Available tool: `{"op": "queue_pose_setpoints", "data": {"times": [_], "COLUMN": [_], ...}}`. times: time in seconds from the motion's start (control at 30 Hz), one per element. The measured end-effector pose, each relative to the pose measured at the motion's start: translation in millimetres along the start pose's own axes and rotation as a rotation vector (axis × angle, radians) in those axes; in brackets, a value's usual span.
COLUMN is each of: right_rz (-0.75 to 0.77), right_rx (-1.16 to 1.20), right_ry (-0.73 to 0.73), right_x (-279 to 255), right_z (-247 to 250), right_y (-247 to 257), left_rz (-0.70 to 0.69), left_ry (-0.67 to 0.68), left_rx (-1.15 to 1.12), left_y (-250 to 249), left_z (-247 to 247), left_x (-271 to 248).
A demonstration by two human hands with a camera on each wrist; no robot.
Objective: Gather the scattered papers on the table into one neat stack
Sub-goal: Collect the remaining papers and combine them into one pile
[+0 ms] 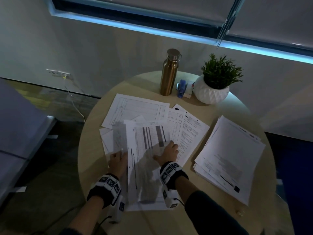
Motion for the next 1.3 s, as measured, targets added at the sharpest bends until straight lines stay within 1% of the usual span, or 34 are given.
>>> {"op": "queue_pose_setpoints", "data": {"times": [0.03,0.1,0.13,0.17,0.2,0.3,0.37,0.4,0.47,0.5,0.57,0.6,0.67,0.73,0.8,0.83,0.87,0.93,0.97,1.0,1.03,1.07,1.1,1.13,1.17,1.23,1.3], "right_rz": [-0.02,-0.029,-0.018,0.006,0.043,0.142,0.15,0.129,0.085,0.091,0.162,0.199,0.245,0.265,0.239,0.209,0.181,0.183,0.188,0.194,0.235,0.332,0.448,0.546,0.592,0.568,0.525], "right_rx": [0.081,0.26,0.302,0.299,0.283,0.153,0.174,0.252,0.407,0.424,0.373,0.361,0.389,0.401,0.371,0.346,0.308,0.126,0.004,-0.08,-0.127,-0.161,-0.22,-0.285,-0.346,-0.429,-0.427], "right_ry": [0.016,0.054,0.069,0.08,0.088,0.097,0.089,0.093,0.138,0.179,0.245,0.252,0.246,0.229,0.232,0.252,0.28,0.299,0.228,0.094,-0.037,-0.14,-0.172,-0.138,-0.053,0.122,0.188], "right_x": [0,0,-1,-3,-6,-18,-23,-25,-28,-29,-33,-35,-40,-38,-31,-29,-26,-24,-25,-24,-25,-24,-21,-19,-17,-12,-11], "right_z": [-1,-4,-5,-6,-7,-9,-10,-11,-12,-15,-19,-18,-15,-13,-14,-14,-14,-11,-5,3,10,12,10,4,-1,-10,-12], "right_y": [-2,-8,-11,-14,-15,-13,-13,-14,-18,-20,-20,-19,-15,-15,-19,-21,-22,-19,-15,-9,-1,5,12,16,17,13,7], "left_rz": [0.007,0.051,0.121,0.158,0.187,0.139,0.141,0.156,0.138,0.12,0.064,0.049,0.027,0.035,0.076,0.102,0.099,0.103,0.101,0.081,0.082,0.06,0.049,0.036,0.033,0.026,-0.001], "left_ry": [-0.054,-0.217,-0.277,-0.301,-0.287,-0.119,-0.092,-0.076,-0.083,-0.081,-0.072,-0.041,-0.018,-0.029,-0.033,-0.027,-0.019,-0.004,-0.004,-0.001,0.002,0.004,0.005,0.01,0.007,-0.014,-0.049], "left_rx": [-0.076,-0.143,-0.202,-0.231,-0.241,-0.296,-0.325,-0.346,-0.387,-0.398,-0.414,-0.399,-0.377,-0.394,-0.401,-0.4,-0.4,-0.412,-0.419,-0.432,-0.454,-0.444,-0.438,-0.422,-0.416,-0.398,-0.413], "left_y": [2,4,8,8,11,15,16,17,19,17,20,20,24,30,35,40,42,48,50,52,55,55,56,55,53,53,52], "left_z": [3,13,15,18,18,12,12,13,15,16,18,19,20,23,31,34,40,51,58,65,69,72,75,78,80,87,104], "left_x": [-2,-8,-11,-15,-19,-17,-15,-16,-17,-21,-21,-26,-29,-34,-40,-42,-47,-52,-54,-54,-54,-54,-54,-56,-58,-59,-60]}}
Point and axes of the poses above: each hand's wrist, its own x-axis towards the middle knuckle, its own z-axis out of the back of the hand, y = z × x, the point moved 3 cm from there along x, towards the middle knuckle, and after that the axes turned 13 degrees about -x, right-handed, at the moved point
